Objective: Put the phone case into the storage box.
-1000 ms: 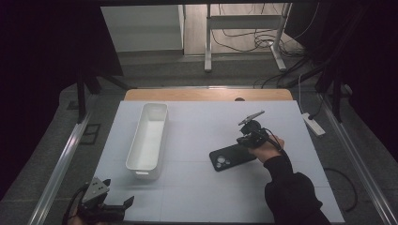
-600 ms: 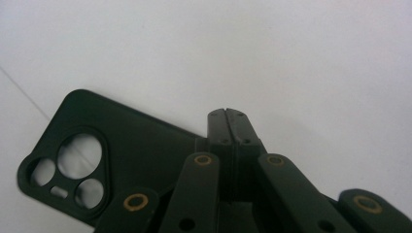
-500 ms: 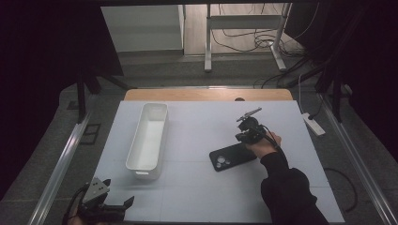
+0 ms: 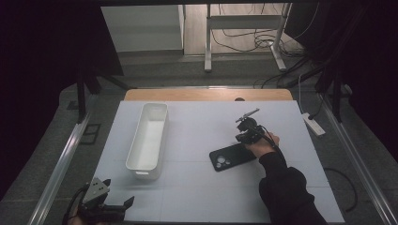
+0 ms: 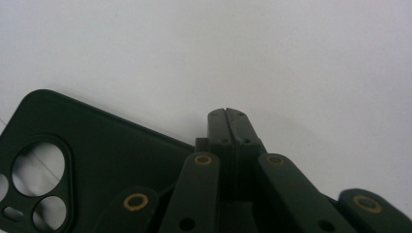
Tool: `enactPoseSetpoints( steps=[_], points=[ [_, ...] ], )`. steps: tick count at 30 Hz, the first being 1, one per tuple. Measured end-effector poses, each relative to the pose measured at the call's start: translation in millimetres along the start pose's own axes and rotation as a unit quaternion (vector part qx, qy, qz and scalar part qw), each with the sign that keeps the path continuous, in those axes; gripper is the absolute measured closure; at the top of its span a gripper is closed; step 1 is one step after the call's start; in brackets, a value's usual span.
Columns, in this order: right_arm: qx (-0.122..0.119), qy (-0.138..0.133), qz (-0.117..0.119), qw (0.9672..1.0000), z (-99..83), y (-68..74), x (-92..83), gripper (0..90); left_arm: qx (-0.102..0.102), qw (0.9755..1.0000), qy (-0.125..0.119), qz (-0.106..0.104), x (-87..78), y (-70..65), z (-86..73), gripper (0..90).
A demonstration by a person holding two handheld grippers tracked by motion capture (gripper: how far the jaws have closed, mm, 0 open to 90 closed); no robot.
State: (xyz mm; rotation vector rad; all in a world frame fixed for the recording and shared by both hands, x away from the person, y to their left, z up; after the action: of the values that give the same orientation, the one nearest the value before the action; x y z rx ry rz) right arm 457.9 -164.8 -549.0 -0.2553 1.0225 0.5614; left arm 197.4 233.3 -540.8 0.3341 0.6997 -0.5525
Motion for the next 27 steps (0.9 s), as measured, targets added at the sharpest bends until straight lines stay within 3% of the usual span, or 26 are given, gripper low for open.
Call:
enactPoseSetpoints(
  steps=[16,27],
  points=[
    [0.002,0.008,-0.004,1.0000,-4.8,-3.2,11.1,90.0,0.003,1.0000,0.000,0.000,0.0,-0.5,0.1,0.0],
    [-0.002,0.013,-0.006,0.9999,-9.8,-3.7,8.0,90.0,0.004,1.0000,0.001,0.001,0.0,-0.8,0.0,0.0]
  ],
)
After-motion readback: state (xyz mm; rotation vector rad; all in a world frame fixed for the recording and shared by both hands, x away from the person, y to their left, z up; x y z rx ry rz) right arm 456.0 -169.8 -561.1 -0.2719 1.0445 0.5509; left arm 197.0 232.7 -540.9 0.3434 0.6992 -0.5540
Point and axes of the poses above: each handheld gripper's, and its own axes: x roughly forward along the jaws, z roughly out of its top, y roughly to its left, the point moved 7 cm from there along x, roughly forward along the jaws, and after that the axes turned 11 degrees about x, right-handed, at the moved point
